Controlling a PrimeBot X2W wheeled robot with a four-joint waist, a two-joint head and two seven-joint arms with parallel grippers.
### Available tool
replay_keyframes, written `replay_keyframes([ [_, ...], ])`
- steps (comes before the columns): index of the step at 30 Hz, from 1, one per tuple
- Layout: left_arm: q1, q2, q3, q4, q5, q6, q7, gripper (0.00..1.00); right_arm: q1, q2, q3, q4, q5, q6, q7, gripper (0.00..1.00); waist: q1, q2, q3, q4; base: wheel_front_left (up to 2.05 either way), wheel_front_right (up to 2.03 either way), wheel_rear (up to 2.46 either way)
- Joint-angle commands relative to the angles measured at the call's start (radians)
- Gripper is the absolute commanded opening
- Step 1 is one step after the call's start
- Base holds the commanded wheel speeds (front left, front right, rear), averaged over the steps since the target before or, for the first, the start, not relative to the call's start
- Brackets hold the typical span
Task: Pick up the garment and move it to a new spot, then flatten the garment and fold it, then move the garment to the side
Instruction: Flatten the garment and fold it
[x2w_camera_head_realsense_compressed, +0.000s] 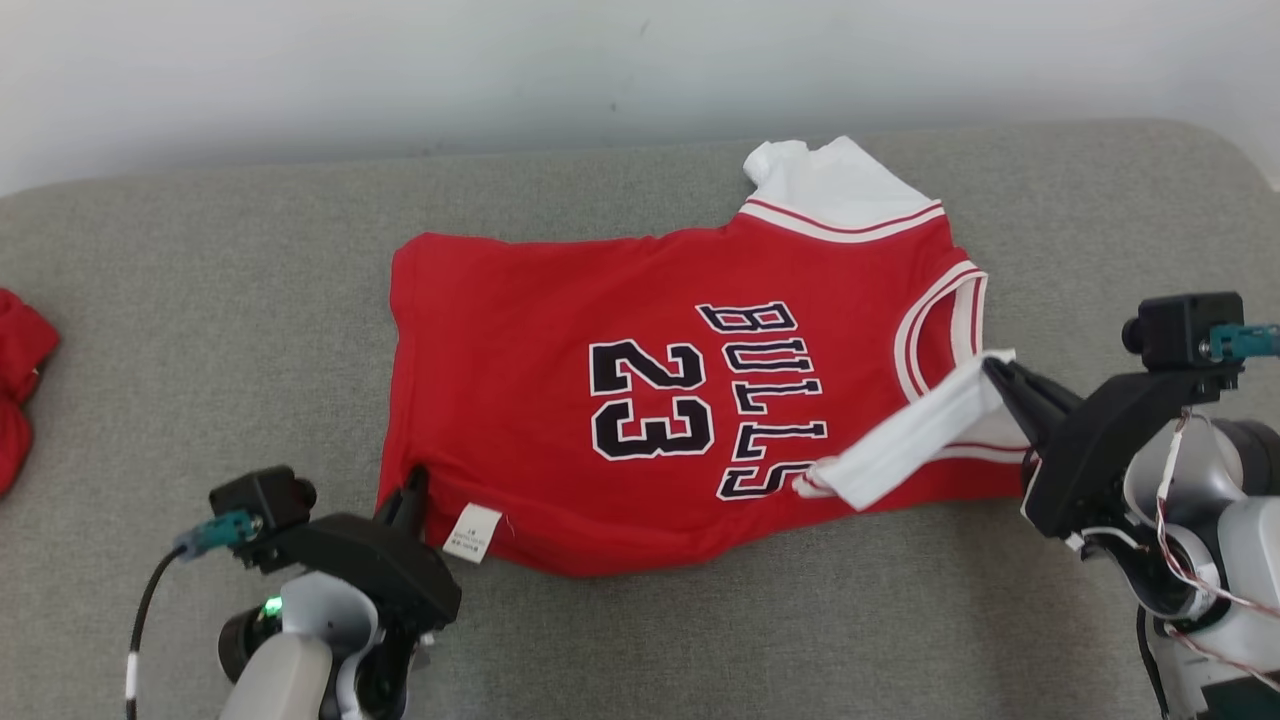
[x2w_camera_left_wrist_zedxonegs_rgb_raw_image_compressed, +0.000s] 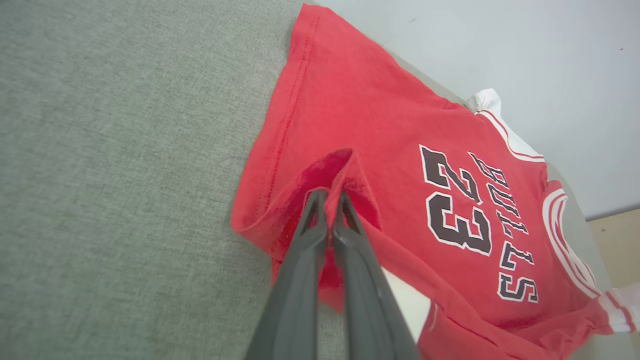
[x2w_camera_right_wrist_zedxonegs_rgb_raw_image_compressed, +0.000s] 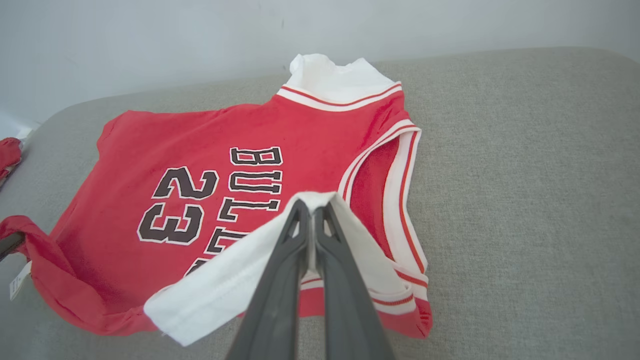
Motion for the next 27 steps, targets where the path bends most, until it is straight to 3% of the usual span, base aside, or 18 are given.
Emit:
replay_keyframes([
  [1, -0.023, -0.002, -0.003, 0.008, 0.014, 0.008, 0.008, 0.0, -0.021, -0.006, 0.005, 0.011, -0.005, -0.002, -0.021, 0.0, -0.0002, -0.0001, 0.012, 0.005, 0.0, 0.0, 0.0],
  [11, -0.132, 0.013, -0.014, 0.1, 0.051, 0.094, 0.059, 0.0, -0.144, -0.027, 0.064, 0.164, -0.024, -0.002, -0.175, 0.0, -0.0002, -0.0001, 0.044, 0.006, 0.0, 0.0, 0.0],
  [20, -0.181, 0.014, -0.018, 0.158, 0.052, 0.1, 0.051, 0.0, -0.219, -0.035, 0.122, 0.269, -0.025, -0.002, -0.262, 0.0, -0.0002, -0.0001, 0.058, 0.01, 0.0, 0.0, 0.0],
  [21, -0.186, 0.013, -0.019, 0.163, 0.052, 0.099, 0.046, 0.35, -0.223, -0.034, 0.126, 0.279, -0.024, -0.002, -0.269, 0.0, -0.0002, -0.0001, 0.06, 0.011, 0.0, 0.0, 0.0],
  [22, -0.192, 0.014, -0.019, 0.168, 0.057, 0.1, 0.038, 0.78, -0.228, -0.033, 0.124, 0.29, -0.025, -0.002, -0.282, 0.0, -0.0002, -0.0001, 0.062, 0.011, 0.0, 0.0, 0.0],
  [23, -0.197, 0.012, -0.022, 0.171, 0.062, 0.1, 0.029, 1.0, -0.234, -0.031, 0.123, 0.298, -0.03, -0.002, -0.297, 0.04, -0.0002, -0.0001, 0.063, 0.012, 0.0, 0.0, 0.0],
  [24, -0.199, 0.01, -0.024, 0.174, 0.065, 0.097, 0.019, 1.0, -0.238, -0.028, 0.127, 0.309, -0.034, -0.002, -0.308, 0.74, -0.0002, -0.0001, 0.064, 0.012, 0.0, 0.0, 0.0],
  [25, -0.202, 0.009, -0.025, 0.176, 0.068, 0.094, 0.007, 1.0, -0.242, -0.027, 0.135, 0.314, -0.034, -0.002, -0.323, 1.0, -0.0002, -0.0001, 0.065, 0.012, 0.0, 0.0, 0.0],
  [27, -0.21, 0.014, -0.027, 0.182, 0.076, 0.091, -0.016, 1.0, -0.25, -0.023, 0.146, 0.32, -0.019, -0.002, -0.359, 1.0, -0.0002, -0.0001, 0.065, 0.011, 0.0, 0.0, 0.0],
])
